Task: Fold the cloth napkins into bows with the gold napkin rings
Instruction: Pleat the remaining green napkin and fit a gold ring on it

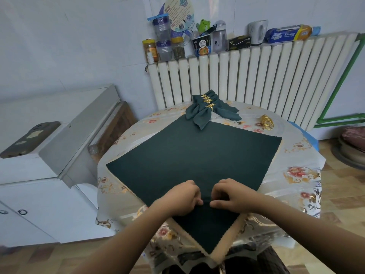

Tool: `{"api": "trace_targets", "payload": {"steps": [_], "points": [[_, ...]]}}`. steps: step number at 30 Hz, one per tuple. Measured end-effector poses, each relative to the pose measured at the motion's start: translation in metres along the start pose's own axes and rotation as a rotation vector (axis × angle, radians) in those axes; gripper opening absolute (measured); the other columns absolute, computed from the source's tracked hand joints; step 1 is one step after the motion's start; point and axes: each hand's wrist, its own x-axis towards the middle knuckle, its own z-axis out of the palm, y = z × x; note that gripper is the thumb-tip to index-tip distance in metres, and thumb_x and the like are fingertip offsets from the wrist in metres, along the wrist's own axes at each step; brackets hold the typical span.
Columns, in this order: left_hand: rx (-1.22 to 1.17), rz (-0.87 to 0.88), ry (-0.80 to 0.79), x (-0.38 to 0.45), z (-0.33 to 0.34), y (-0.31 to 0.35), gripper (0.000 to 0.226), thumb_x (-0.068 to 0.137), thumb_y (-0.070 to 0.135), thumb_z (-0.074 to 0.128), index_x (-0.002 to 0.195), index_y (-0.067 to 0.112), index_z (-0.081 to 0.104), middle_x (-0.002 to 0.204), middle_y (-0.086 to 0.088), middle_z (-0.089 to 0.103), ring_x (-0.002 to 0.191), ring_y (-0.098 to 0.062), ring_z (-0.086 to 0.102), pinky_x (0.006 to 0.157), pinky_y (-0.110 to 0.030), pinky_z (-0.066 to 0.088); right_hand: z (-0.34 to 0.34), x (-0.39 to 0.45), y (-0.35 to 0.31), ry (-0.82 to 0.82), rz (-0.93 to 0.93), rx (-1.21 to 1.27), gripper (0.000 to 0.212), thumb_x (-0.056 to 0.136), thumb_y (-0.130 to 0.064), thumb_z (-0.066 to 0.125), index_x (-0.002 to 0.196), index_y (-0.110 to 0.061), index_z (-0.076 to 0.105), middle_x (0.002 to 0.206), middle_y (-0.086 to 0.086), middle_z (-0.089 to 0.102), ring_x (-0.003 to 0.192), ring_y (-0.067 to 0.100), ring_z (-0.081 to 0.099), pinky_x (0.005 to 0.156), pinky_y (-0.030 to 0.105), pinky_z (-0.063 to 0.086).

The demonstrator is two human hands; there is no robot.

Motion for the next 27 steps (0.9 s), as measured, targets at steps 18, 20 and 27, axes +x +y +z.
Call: {"api": "trace_targets", "payload": {"steps": [18,20,27], "points": [[-0.160,-0.066,0.095,0.018,-0.040,-0.046,0.031,0.095,0.034,0.051,0.070,0.016,0.051,0.073,0.000,0.051,0.069,-0.015,0.049,0.064,-0.029,0.037,-0.039,0.037,0.015,0.215,0.178,0.131,0.032,0.096,-0.034,0.048,0.076,-0.011,0.055,0.074,-0.002,0.056,0.075,0.016,0.054,0.067,0.029,0.039],[-0.151,-0.048,0.043,0.016,-0.046,-0.043,0.028,0.097,0.032,0.047,0.071,0.021,0.049,0.075,0.003,0.052,0.070,-0.013,0.050,0.066,-0.029,0.038,-0.048,0.036,0.012,0.159,0.157,0.085,0.032,0.097,-0.034,0.046,0.073,-0.014,0.052,0.071,-0.004,0.052,0.073,0.015,0.050,0.067,0.028,0.037],[-0.283,0.005,-0.210,0.014,-0.054,-0.043,0.018,0.093,0.035,0.056,0.095,0.023,0.068,0.101,0.008,0.070,0.098,-0.015,0.063,0.095,-0.034,0.046,-0.077,0.027,0.010,-0.212,0.145,0.043,0.029,0.095,-0.041,0.050,0.072,-0.025,0.060,0.076,-0.009,0.061,0.073,0.007,0.054,0.077,0.028,0.040]]}}
